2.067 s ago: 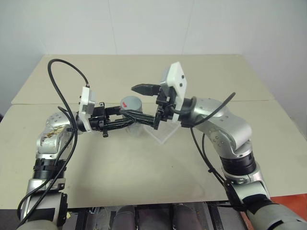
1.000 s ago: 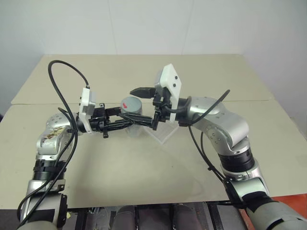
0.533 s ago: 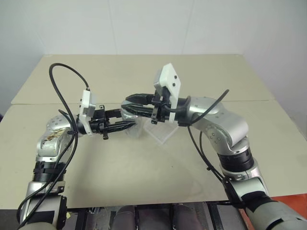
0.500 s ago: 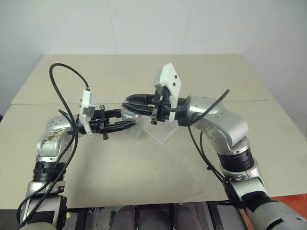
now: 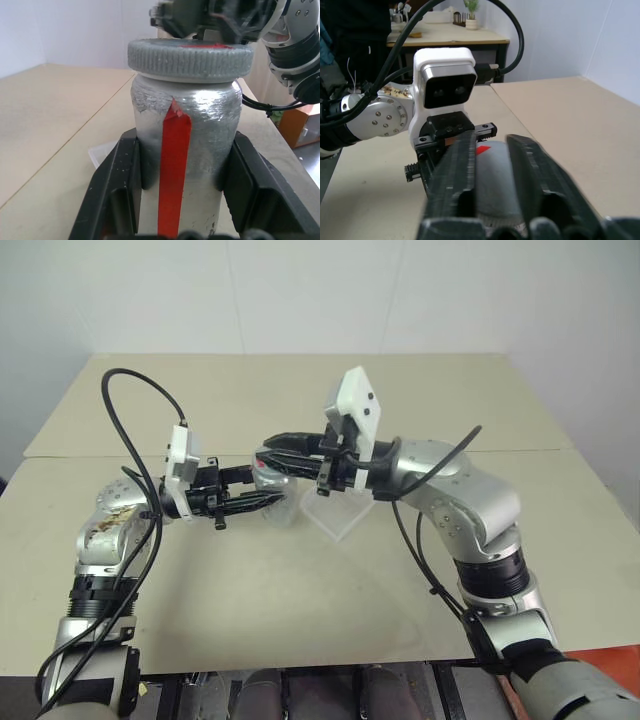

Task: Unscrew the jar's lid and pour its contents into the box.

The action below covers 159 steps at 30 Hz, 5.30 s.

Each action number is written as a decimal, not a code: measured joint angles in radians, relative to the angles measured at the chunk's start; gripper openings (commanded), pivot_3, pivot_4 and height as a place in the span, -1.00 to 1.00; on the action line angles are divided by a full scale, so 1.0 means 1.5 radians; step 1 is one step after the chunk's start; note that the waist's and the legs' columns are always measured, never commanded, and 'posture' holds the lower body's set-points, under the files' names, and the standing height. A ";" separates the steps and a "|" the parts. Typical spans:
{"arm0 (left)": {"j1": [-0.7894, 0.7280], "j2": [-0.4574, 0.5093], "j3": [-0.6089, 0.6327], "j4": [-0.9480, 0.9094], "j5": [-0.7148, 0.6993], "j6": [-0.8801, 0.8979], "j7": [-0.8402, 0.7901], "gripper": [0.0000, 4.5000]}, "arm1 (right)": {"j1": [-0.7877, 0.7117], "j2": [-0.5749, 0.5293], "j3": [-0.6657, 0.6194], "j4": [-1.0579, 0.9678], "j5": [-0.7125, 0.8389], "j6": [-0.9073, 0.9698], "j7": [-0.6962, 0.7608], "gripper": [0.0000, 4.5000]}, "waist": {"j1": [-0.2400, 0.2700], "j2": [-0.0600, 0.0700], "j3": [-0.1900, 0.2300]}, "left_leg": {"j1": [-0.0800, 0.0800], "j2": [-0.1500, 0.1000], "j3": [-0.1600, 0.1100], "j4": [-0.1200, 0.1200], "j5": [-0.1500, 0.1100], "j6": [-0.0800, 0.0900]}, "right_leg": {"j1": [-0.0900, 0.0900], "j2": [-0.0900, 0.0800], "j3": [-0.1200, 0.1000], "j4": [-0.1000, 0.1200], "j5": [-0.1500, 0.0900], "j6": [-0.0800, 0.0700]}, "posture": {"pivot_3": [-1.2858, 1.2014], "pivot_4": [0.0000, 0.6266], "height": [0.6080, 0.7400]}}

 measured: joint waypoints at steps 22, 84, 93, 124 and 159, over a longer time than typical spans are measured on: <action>0.000 0.001 0.000 0.000 0.000 0.000 -0.002 -0.17 | -0.003 -0.010 0.014 0.013 0.016 0.019 0.004 0.99 | 0.000 0.000 0.000 | 0.000 0.000 0.000 0.000 0.000 0.000 | 0.000 0.000 0.000 0.000 0.000 0.000 | 0.03 -0.52 1.00; 0.041 0.036 -0.018 -0.073 -0.066 0.022 -0.056 -0.17 | 0.004 -0.062 0.020 0.038 0.063 -0.054 0.167 0.22 | 0.000 0.000 0.000 | 0.000 0.000 0.000 0.000 0.000 0.001 | 0.000 0.000 0.000 0.000 0.000 0.000 | 0.03 -0.52 1.00; 0.047 0.036 -0.018 -0.077 -0.066 0.022 -0.043 -0.17 | 0.006 -0.061 0.027 0.049 0.055 -0.073 0.167 0.22 | 0.000 0.000 0.000 | 0.000 0.000 0.000 0.000 0.000 0.000 | 0.000 0.000 0.000 0.000 0.000 0.000 | 0.03 -0.52 1.00; 0.050 0.037 -0.007 -0.048 -0.063 0.014 -0.052 -0.17 | 0.019 -0.078 0.006 0.047 0.037 -0.097 0.172 0.98 | 0.000 0.000 0.000 | 0.000 0.000 0.000 0.000 0.000 0.001 | 0.000 0.000 0.000 0.000 0.000 0.000 | 0.03 -0.52 1.00; 0.027 0.023 -0.008 -0.005 -0.037 -0.019 -0.066 -0.17 | -0.008 -0.021 0.034 0.056 -0.010 -0.088 0.131 0.98 | 0.000 0.000 0.000 | 0.000 0.000 0.000 0.000 0.000 0.000 | 0.000 0.000 0.000 0.000 0.000 0.000 | 0.03 -0.52 1.00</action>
